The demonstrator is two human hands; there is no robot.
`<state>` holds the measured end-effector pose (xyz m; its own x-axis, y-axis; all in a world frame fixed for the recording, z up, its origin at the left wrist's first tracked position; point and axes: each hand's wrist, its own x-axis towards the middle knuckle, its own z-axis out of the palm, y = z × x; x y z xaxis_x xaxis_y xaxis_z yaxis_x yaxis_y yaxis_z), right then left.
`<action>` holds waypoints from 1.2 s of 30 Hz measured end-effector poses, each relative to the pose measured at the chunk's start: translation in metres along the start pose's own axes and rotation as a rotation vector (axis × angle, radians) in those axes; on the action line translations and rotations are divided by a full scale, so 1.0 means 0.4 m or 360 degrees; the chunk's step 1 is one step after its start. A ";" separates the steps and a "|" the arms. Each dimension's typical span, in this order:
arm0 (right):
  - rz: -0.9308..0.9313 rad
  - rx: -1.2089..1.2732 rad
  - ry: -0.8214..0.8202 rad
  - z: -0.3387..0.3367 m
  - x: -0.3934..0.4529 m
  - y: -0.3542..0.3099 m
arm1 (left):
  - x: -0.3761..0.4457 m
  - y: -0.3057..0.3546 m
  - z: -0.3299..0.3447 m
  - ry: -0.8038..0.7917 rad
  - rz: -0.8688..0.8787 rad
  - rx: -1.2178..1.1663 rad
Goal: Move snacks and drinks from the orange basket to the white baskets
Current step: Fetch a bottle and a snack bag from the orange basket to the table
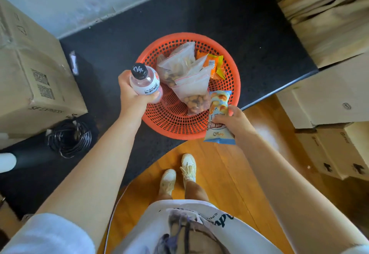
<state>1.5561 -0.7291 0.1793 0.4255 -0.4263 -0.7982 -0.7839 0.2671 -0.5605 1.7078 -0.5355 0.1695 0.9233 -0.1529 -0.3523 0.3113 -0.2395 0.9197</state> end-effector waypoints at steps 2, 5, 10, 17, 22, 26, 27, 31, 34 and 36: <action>-0.0011 0.0207 -0.0033 -0.001 -0.063 0.029 | -0.033 0.029 -0.030 -0.0058 0.0079 -0.0095; -0.0051 0.0507 -0.0058 0.002 -0.176 0.079 | -0.109 0.062 -0.083 -0.0207 0.0177 -0.0160; -0.0222 0.0934 -0.0045 0.018 -0.362 0.202 | -0.244 0.071 -0.147 -0.0547 0.0245 -0.0295; -0.0290 0.1212 0.0241 0.043 -0.616 0.406 | -0.396 0.046 -0.147 -0.0990 -0.0035 -0.0357; -0.0291 0.1504 0.0572 0.071 -0.772 0.572 | -0.522 0.041 -0.084 -0.1528 -0.0169 -0.0155; -0.0320 0.1792 0.0888 0.114 -0.887 0.704 | -0.652 0.037 -0.019 -0.1935 -0.0262 0.0014; -0.0307 0.1846 0.0977 0.128 -0.917 0.734 | -0.689 0.032 -0.004 -0.2029 -0.0267 0.0064; -0.0238 0.2065 0.1354 0.178 -1.029 0.853 | -0.842 -0.001 0.024 -0.2309 -0.0321 0.0252; -0.0209 0.2146 0.1577 0.217 -1.119 0.961 | -0.984 -0.036 0.021 -0.2563 -0.0310 0.0382; -0.0222 0.2157 0.1678 0.243 -1.172 1.028 | -1.081 -0.057 0.008 -0.2696 -0.0305 0.0430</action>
<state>1.0783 -0.3354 0.3015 -0.4397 -0.6989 -0.5641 0.3762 0.4270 -0.8223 1.3008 -0.4672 0.3005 -0.4196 -0.8223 -0.3845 0.1724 -0.4880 0.8556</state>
